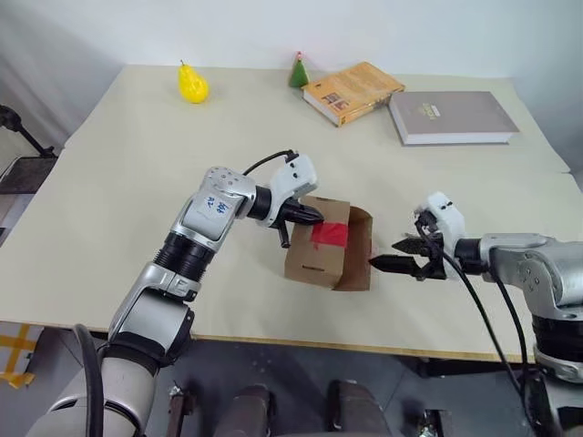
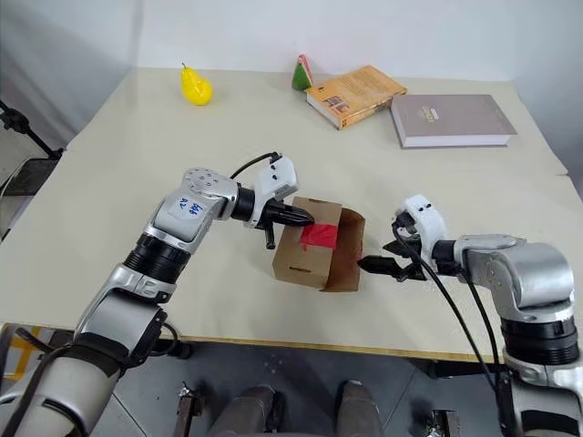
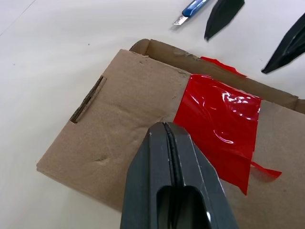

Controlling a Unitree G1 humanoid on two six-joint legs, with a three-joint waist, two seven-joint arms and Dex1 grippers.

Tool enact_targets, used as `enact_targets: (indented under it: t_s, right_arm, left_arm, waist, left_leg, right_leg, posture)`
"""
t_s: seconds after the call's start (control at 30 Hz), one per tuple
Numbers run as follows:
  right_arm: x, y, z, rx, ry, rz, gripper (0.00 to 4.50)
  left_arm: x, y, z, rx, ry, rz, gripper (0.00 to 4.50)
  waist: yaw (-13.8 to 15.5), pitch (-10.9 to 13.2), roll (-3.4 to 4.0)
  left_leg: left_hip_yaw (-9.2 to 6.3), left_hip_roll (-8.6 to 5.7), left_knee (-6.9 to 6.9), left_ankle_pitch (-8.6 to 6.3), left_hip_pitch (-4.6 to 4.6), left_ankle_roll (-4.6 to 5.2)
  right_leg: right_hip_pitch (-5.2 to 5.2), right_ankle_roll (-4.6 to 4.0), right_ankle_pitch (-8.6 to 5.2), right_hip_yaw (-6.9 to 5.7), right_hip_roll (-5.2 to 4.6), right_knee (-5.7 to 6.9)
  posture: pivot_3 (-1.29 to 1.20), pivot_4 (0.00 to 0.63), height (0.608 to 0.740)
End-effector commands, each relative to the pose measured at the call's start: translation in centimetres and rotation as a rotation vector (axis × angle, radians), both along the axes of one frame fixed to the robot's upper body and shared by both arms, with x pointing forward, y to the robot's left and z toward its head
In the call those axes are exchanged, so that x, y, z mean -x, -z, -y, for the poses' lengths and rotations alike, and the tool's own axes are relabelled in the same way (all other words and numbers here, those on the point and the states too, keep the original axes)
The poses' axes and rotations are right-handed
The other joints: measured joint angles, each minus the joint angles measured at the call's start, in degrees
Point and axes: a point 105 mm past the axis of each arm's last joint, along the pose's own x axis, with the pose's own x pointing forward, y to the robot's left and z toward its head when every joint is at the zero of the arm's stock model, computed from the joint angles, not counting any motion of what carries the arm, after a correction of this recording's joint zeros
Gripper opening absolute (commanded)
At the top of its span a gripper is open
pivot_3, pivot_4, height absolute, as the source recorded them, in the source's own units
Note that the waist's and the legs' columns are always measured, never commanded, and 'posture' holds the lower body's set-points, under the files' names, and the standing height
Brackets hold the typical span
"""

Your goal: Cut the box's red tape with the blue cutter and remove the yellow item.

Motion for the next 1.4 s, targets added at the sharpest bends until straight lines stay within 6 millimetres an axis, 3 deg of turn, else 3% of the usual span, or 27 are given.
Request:
enact_targets:
  t_s: [0.03, 0.3, 0.43, 0.6, 0.8, 0.9, 1.27, 1.4]
  right_arm:
    - [-0.4, 0.0, -0.5, -0.123, 0.018, -0.088, 4.47]
    - [-1.6, 2.7, -2.7, -0.151, -0.017, -0.216, 4.47]
    - [-2.4, 3.0, -3.9, -0.159, -0.032, -0.232, 4.47]
    - [-2.3, 3.3, -4.3, -0.138, -0.047, -0.243, 4.47]
    - [-1.3, 4.2, -4.3, -0.113, -0.030, -0.270, 4.47]
    - [-1.2, 4.7, -4.6, -0.108, -0.014, -0.277, 3.85]
    - [-1.0, 2.7, -5.7, -0.173, 0.032, -0.231, 0.05]
    - [-1.6, 1.5, -5.7, -0.184, 0.057, -0.182, 0.02]
  left_arm:
    - [0.5, 2.1, -0.3, -0.052, -0.004, -0.066, 0.00]
    - [0.4, 2.0, -0.3, -0.054, -0.006, -0.065, 0.00]
    - [0.3, 1.9, -0.2, -0.054, -0.009, -0.062, 0.00]
    - [0.0, 1.7, -0.5, -0.051, -0.022, -0.056, 0.00]
    - [0.0, 1.7, -0.6, -0.047, -0.030, -0.059, 0.00]
    - [0.0, 1.7, -0.5, -0.043, -0.032, -0.062, 0.00]
    - [-0.5, 1.4, -0.7, -0.033, -0.057, -0.058, 0.00]
    - [-0.5, 1.4, -0.6, -0.029, -0.053, -0.059, 0.00]
  waist:
    - [0.00, 0.00, 0.00]
    - [-0.46, -0.04, -0.01]
    - [-1.21, -0.09, -0.10]
    - [-1.46, -0.09, -0.10]
    - [-1.37, -0.11, -0.12]
    - [-1.38, -0.14, -0.16]
    - [-1.31, -0.14, -0.15]
    - [-1.32, -0.14, -0.15]
  left_leg:
    - [0.00, -0.03, 0.00, 0.00, 0.00, 0.00]
    - [0.05, -0.06, 0.00, 0.01, 0.08, 0.00]
    - [0.10, -0.04, -0.01, 0.02, 0.33, -0.03]
    - [0.12, 0.03, -0.14, 0.02, 0.86, -0.04]
    - [0.10, 0.04, -0.14, 0.01, 0.87, -0.05]
    - [0.09, 0.04, -0.15, 0.00, 0.87, -0.05]
    - [0.03, 0.04, -0.20, 0.00, 0.82, -0.05]
    - [0.03, 0.02, -0.21, 0.00, 0.82, -0.05]
  right_leg:
    - [-0.01, 0.00, 0.00, 0.03, -0.01, 0.02]
    - [-0.01, 0.00, 0.00, 0.11, -0.01, 0.10]
    - [0.19, 0.00, 0.00, 0.17, 0.01, 0.16]
    - [0.69, 0.00, 0.00, 0.24, 0.04, 0.08]
    - [0.70, 0.00, 0.00, 0.30, 0.03, 0.08]
    - [0.71, 0.00, 0.00, 0.31, 0.03, 0.07]
    - [0.69, -0.02, -0.01, 0.46, 0.01, 0.02]
    - [0.69, -0.02, -0.01, 0.45, 0.01, 0.01]
  posture:
    - [0.00, 0.150, 0.740]
    - [0.00, 0.150, 0.740]
    - [0.00, 0.150, 0.740]
    - [0.00, 0.150, 0.740]
    - [0.00, 0.150, 0.740]
    - [0.00, 0.150, 0.740]
    - [0.00, 0.150, 0.740]
    - [0.00, 0.150, 0.740]
